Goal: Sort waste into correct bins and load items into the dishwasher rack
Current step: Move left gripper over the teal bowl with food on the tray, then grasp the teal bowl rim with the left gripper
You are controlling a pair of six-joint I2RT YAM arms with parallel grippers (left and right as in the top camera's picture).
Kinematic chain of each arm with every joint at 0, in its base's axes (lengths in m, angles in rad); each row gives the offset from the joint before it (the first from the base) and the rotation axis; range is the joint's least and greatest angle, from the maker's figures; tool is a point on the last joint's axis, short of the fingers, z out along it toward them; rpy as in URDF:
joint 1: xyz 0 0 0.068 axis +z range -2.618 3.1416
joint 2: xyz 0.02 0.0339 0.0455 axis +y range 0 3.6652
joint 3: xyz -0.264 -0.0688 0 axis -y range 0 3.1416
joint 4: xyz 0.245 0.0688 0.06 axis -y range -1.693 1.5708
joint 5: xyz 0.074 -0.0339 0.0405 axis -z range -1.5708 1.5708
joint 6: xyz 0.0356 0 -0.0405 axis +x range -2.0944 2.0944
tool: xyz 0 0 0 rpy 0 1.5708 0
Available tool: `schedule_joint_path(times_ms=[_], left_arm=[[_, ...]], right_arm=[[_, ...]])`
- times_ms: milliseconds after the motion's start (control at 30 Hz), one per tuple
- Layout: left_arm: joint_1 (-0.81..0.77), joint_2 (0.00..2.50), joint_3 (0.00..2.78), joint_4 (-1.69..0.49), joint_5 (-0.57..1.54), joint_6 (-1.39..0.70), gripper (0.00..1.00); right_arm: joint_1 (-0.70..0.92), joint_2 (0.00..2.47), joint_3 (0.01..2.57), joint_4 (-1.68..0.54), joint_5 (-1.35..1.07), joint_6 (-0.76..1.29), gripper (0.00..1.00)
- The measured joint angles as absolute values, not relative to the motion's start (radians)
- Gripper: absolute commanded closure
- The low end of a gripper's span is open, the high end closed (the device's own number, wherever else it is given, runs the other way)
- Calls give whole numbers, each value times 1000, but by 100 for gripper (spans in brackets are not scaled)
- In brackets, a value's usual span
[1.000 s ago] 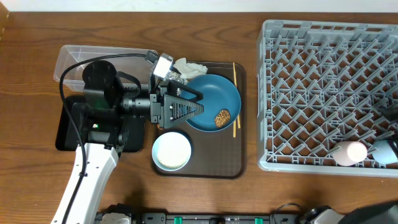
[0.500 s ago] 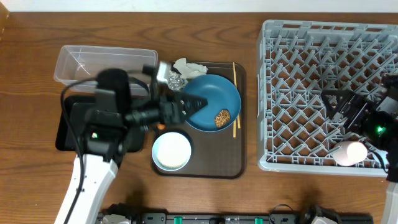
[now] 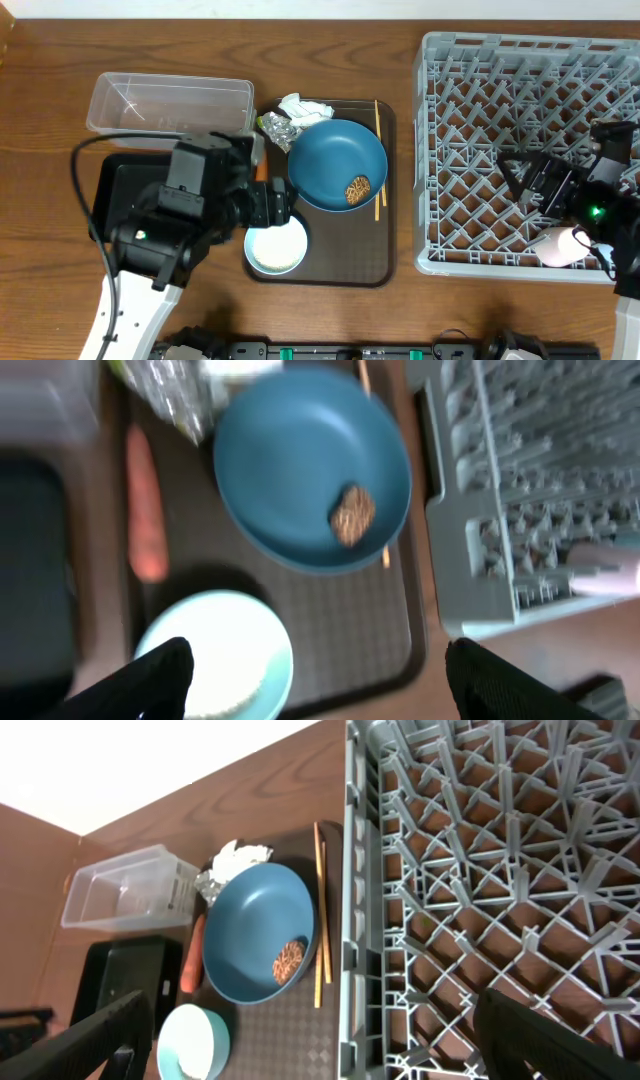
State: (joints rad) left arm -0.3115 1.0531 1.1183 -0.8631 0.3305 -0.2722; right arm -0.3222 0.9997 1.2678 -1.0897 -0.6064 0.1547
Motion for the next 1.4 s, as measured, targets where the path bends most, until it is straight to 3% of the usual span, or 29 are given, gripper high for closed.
schedule_joint_path(times_ms=[1067, 1400], left_arm=[[-404, 1274, 1224, -871, 152, -183, 18], [-414, 1533, 1225, -752, 150, -186, 18]], right_arm=[[-287, 1001, 1268, -1118, -591, 117, 2], [-287, 1001, 1268, -1154, -575, 114, 3]])
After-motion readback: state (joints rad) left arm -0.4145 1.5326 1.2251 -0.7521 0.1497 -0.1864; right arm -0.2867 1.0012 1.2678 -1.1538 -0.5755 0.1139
